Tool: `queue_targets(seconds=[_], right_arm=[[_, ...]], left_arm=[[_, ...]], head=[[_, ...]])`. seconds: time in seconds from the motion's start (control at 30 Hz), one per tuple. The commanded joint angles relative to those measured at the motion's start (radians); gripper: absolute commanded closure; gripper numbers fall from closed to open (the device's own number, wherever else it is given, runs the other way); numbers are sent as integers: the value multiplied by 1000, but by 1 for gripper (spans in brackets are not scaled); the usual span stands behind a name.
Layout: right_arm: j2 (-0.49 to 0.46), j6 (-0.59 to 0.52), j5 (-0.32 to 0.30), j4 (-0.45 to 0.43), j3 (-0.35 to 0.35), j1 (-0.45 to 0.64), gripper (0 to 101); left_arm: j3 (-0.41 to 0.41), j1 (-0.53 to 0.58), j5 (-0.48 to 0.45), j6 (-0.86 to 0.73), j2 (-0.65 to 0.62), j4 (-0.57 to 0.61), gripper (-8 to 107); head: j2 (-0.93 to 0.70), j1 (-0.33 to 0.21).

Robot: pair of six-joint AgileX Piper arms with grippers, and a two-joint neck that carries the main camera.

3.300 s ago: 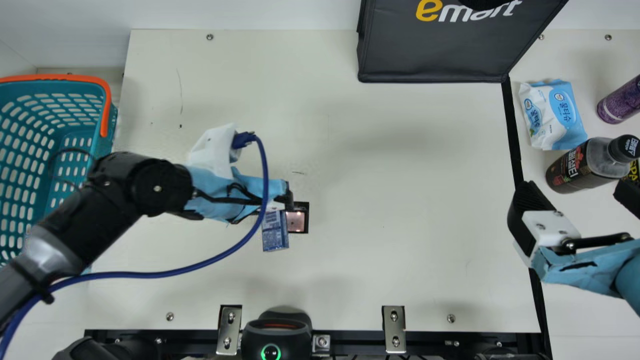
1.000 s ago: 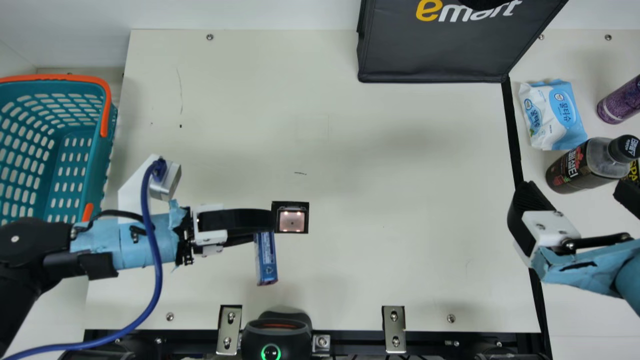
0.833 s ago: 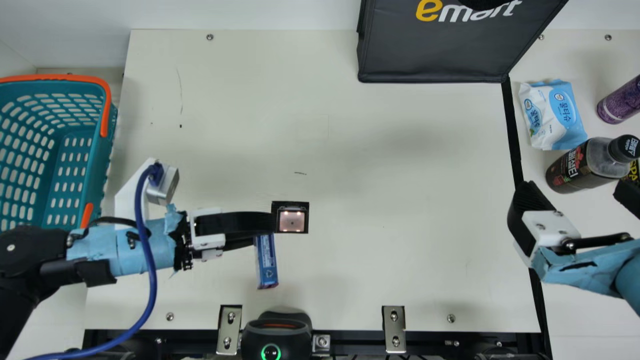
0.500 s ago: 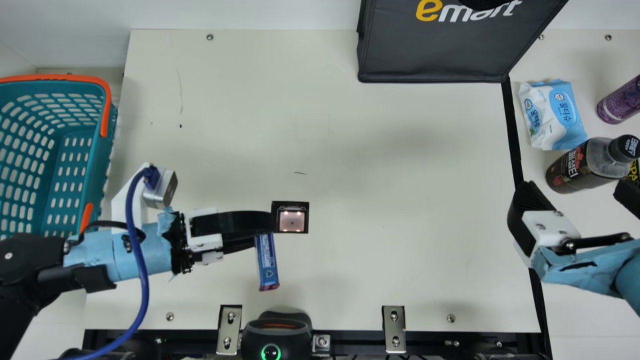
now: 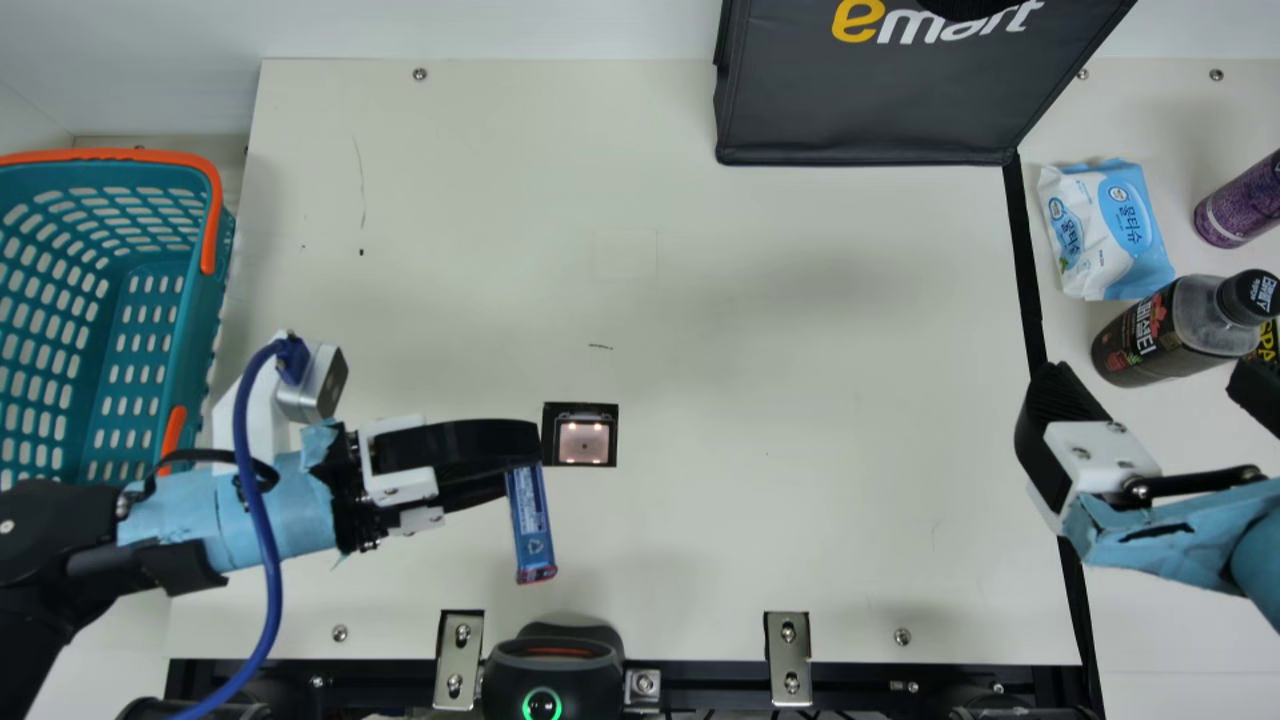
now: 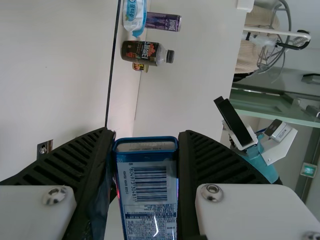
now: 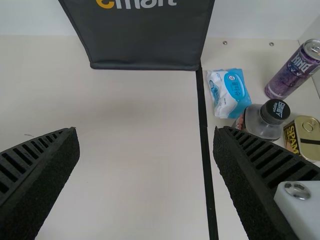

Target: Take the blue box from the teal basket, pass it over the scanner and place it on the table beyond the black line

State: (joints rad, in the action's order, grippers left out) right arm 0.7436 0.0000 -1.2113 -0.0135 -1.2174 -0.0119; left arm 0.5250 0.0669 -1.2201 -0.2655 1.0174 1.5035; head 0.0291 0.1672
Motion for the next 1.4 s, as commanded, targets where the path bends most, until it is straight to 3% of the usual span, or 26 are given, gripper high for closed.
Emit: queue_targets(seconds=[0.0, 1.37], right_arm=[[0, 0, 0, 0, 0, 0, 6], [0, 0, 0, 0, 0, 0, 6]], left_arm=[[0, -1, 0, 1, -1, -3, 107], [6, 4, 0, -7, 0, -21, 107]], head=[[-2, -29], [-2, -29]])
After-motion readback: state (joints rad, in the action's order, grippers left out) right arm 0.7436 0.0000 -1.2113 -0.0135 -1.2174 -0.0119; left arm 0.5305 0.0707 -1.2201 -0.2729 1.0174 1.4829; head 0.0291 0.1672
